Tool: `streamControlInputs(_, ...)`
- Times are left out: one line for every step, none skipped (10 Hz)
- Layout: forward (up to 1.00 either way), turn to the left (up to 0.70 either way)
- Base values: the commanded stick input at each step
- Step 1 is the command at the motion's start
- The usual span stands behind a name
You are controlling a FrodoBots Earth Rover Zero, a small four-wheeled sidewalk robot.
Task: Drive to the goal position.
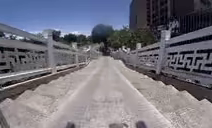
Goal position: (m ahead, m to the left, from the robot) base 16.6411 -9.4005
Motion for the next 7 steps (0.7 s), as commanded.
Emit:
streamControlInputs(0.45,0.00)
streamControlInputs(0.45,0.00)
streamControlInputs(0.45,0.00)
streamControlInputs(0.45,0.00)
streamControlInputs(0.45,0.00)
streamControlInputs(0.45,0.00)
streamControlInputs(0.45,0.00)
